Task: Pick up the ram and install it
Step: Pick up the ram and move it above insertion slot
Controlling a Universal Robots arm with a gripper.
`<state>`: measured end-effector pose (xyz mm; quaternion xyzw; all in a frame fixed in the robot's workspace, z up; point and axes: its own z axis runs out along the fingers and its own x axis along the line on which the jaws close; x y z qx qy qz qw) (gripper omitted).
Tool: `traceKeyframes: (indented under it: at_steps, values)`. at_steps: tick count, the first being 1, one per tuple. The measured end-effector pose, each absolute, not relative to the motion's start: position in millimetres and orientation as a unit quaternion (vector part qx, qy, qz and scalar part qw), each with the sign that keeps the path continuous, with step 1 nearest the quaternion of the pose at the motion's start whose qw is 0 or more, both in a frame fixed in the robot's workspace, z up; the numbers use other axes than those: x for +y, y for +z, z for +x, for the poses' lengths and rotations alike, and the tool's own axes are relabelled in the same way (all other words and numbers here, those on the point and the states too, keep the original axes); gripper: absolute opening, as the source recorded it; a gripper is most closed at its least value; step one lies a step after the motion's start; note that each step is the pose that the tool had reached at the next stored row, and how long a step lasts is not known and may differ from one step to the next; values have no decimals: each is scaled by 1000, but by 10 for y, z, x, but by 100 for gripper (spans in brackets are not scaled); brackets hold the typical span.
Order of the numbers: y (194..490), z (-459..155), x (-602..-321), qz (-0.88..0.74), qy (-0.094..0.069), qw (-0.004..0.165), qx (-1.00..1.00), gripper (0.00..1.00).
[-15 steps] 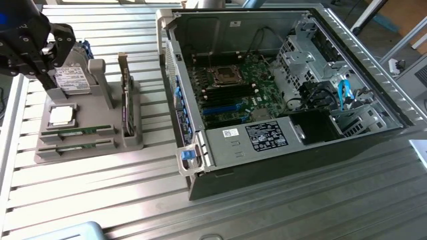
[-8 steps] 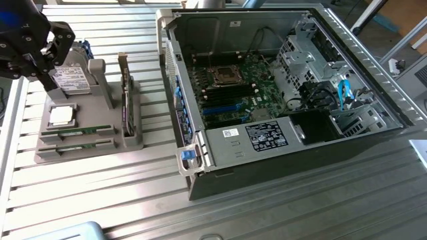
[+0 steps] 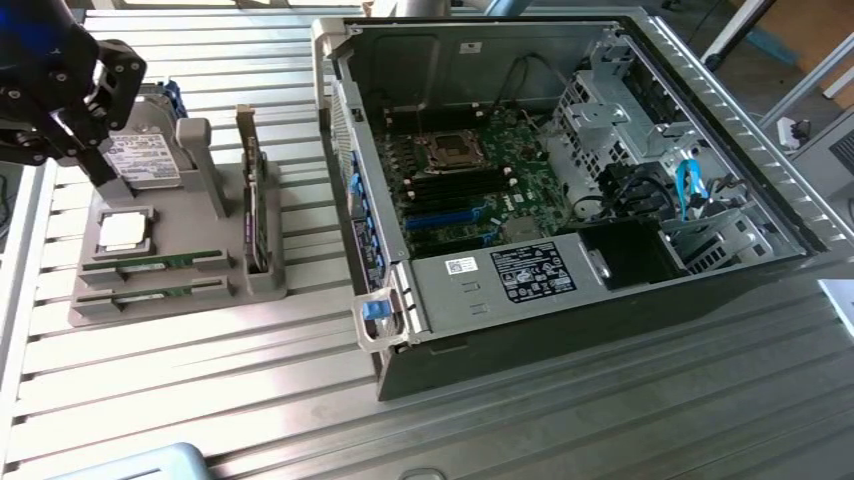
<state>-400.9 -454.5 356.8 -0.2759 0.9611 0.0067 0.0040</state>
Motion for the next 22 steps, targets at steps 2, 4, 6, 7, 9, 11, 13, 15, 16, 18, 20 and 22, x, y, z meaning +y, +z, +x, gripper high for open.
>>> traceKeyframes:
  at_steps: [2, 4, 6, 7, 9, 11, 13, 15, 16, 18, 20, 22]
  values:
    - [3564, -4009, -4545, -297, 5, 3, 955, 11]
    - [3561, -4010, -4545, -314, 2, 3, 949, 11]
    - [3559, -4010, -4545, -329, 0, 2, 944, 11]
    - [3558, -4009, -4545, -335, -2, 1, 942, 11]
    - [3553, -4010, -4545, -352, -6, -1, 936, 11]
    - [3548, -4009, -4545, -371, -12, -3, 929, 11]
    - [3542, -4009, -4545, -394, -18, -5, 919, 11]
    - [3539, -4009, -4545, -406, -22, -7, 914, 11]
    - [3536, -4010, -4545, -414, -25, -8, 910, 11]
    - [3531, -4010, -4545, -432, -31, -11, 901, 11]
    - [3524, -4010, -4545, -452, -38, -13, 891, 11]
    - [3521, -4010, -4545, -462, -42, -15, 886, 11]
